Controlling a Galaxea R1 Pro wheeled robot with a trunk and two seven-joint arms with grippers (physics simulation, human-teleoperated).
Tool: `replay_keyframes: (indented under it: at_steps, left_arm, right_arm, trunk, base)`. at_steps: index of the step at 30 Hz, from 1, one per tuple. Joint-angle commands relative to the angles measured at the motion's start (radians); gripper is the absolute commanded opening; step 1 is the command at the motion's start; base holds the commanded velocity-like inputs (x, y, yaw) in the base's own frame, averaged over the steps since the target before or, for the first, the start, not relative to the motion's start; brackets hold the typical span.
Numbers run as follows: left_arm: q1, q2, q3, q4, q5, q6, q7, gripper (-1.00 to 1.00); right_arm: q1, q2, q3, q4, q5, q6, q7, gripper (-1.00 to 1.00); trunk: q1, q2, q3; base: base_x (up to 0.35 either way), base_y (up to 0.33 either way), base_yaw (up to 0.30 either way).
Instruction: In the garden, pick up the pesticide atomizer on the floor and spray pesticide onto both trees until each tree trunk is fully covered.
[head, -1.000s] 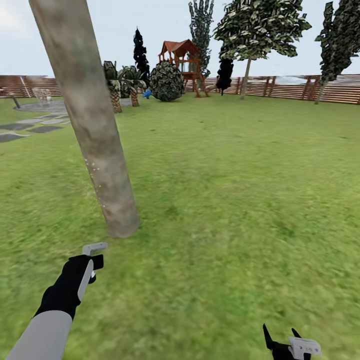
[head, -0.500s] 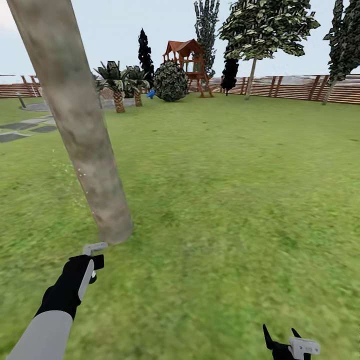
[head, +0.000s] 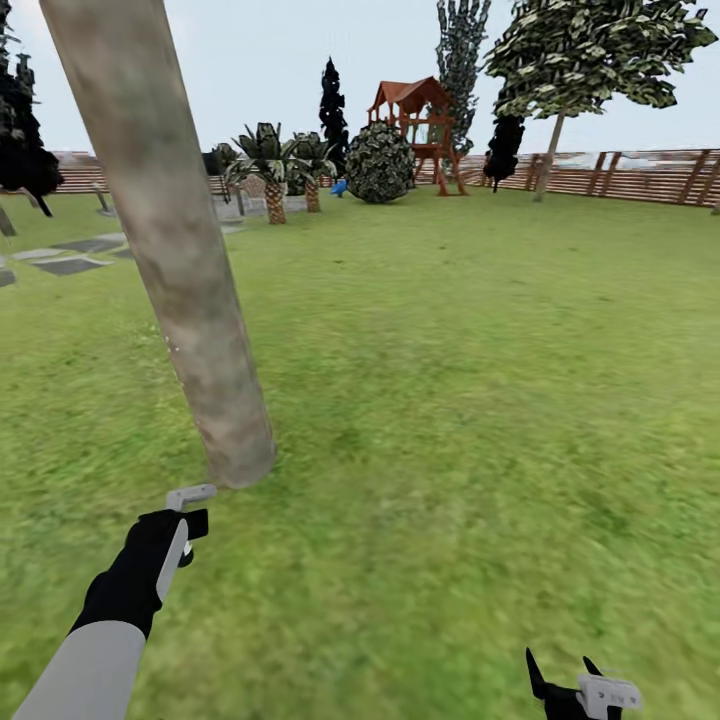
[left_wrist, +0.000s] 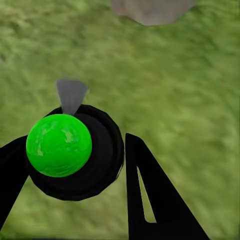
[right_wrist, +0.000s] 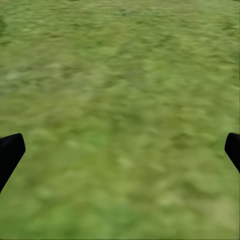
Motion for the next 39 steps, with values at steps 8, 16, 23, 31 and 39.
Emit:
replay_keyframes:
  at_steps: [8, 16, 23, 31, 39]
  left_arm:
    - [0.000, 0.001, 0.001, 0.000, -0.001, 0.000, 0.000, -1.00]
    - [0.000, 0.001, 0.001, 0.000, -0.001, 0.000, 0.000, -1.00]
    - [0.000, 0.000, 0.000, 0.000, -0.001, 0.000, 0.000, -1.00]
    - [0.000, 0.000, 0.000, 0.000, -0.001, 0.000, 0.000, -1.00]
    - [0.000, 0.000, 0.000, 0.000, -0.001, 0.000, 0.000, -1.00]
  right_arm:
    - [0.000, 0.000, 0.000, 0.000, -0.001, 0.000, 0.000, 1.00]
    - [0.000, 0.000, 0.000, 0.000, -0.001, 0.000, 0.000, 1.00]
    - [0.000, 0.000, 0.000, 0.000, -0.001, 0.000, 0.000, 1.00]
    - [0.000, 0.000, 0.000, 0.000, -0.001, 0.000, 0.000, 1.00]
    - [0.000, 0.000, 0.000, 0.000, -0.001, 0.000, -0.001, 1.00]
  trunk:
    - [0.000, 0.000, 0.000]
    - [0.000, 0.000, 0.000]
    - [0.000, 0.000, 0.000]
    - [0.000, 0.000, 0.000]
    - [0.000, 0.000, 0.000]
  base:
    - [0.147, -0.249, 0.179]
    - [0.160, -0.249, 0.013]
    - [0.150, -0.249, 0.214]
    - [0.143, -0.250, 0.277]
    - [0.131, -0.258, 0.246]
